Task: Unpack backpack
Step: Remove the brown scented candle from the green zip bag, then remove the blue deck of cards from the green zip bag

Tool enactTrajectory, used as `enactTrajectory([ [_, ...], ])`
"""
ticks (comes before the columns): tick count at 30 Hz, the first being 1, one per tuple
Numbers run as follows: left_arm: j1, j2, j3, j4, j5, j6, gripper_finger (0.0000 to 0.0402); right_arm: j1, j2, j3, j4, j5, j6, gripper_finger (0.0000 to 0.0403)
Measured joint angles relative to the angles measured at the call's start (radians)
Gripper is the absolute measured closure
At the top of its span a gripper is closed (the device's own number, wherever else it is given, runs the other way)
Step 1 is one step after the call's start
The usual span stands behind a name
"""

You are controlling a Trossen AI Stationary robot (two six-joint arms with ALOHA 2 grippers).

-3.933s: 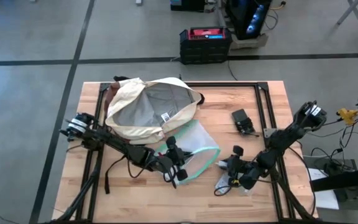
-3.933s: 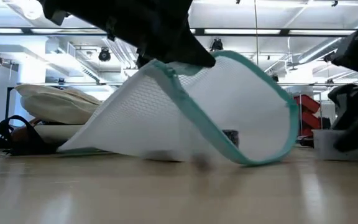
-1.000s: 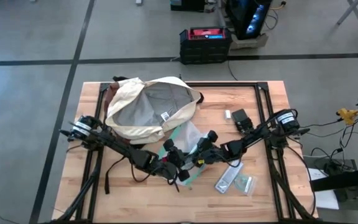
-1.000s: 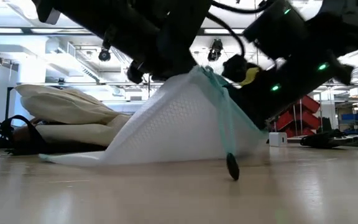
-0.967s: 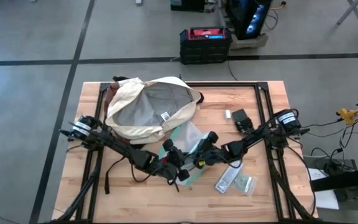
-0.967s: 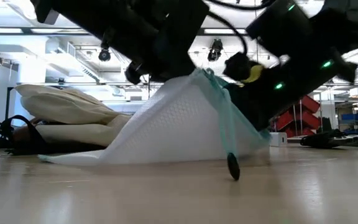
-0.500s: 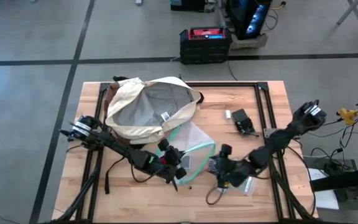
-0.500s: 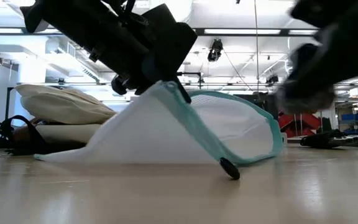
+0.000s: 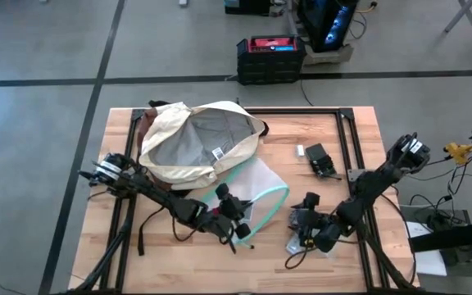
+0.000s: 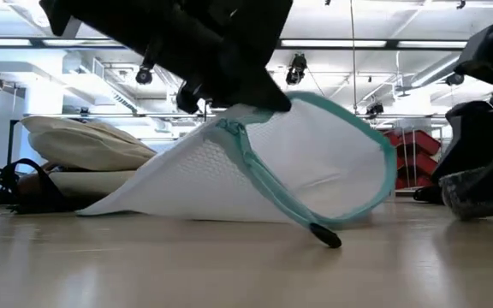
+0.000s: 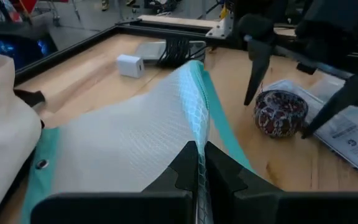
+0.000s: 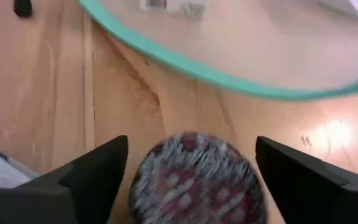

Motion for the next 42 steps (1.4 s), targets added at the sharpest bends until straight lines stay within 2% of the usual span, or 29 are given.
enactTrajectory([
  [5, 0.004, 0.000, 0.000, 0.000, 0.000, -0.002, 0.0402, 0.000, -0.011, 0.047, 0.046, 0.039, -0.109, 0.0052],
  [8, 0.008, 0.000, 0.000, 0.013, -0.001, -0.007, 0.0402, -0.019, 0.011, 0.056, 0.236, 0.059, -0.201, 0.0051],
  [12, 0.011, 0.000, 0.000, 0.078, -0.001, -0.004, 0.0402, -0.076, 0.110, 0.058, 0.493, 0.041, -0.330, 0.0050],
  [15, 0.011, 0.001, 0.000, 0.124, 0.006, 0.031, 0.0402, -0.140, 0.213, 0.069, 0.632, -0.002, -0.395, 0.0049],
  [18, 0.009, 0.001, 0.001, 0.187, 0.072, 0.084, 0.0402, -0.216, 0.303, 0.094, 0.742, -0.093, -0.433, 0.0049],
  [20, 0.009, 0.001, 0.001, 0.201, 0.109, 0.104, 0.0402, -0.267, 0.347, 0.116, 0.765, -0.160, -0.436, 0.0049],
  [25, 0.009, 0.001, 0.001, 0.199, 0.116, 0.114, 0.0402, -0.361, 0.433, 0.160, 0.751, -0.242, -0.419, 0.0049],
  [35, 0.008, 0.001, -0.001, 0.193, 0.117, 0.120, 0.0402, -0.393, 0.501, 0.168, 0.742, -0.265, -0.362, 0.0049],
  [37, 0.008, 0.001, -0.001, 0.191, 0.116, 0.120, 0.0402, -0.393, 0.501, 0.169, 0.726, -0.265, -0.354, 0.0063],
  [40, 0.011, 0.001, -0.001, 0.150, 0.102, 0.107, 0.0402, -0.392, 0.492, 0.168, 0.694, -0.259, -0.340, 0.0112],
  [42, 0.013, 0.001, -0.001, 0.099, 0.071, 0.085, 0.0402, -0.384, 0.480, 0.166, 0.688, -0.258, -0.339, 0.0114],
])
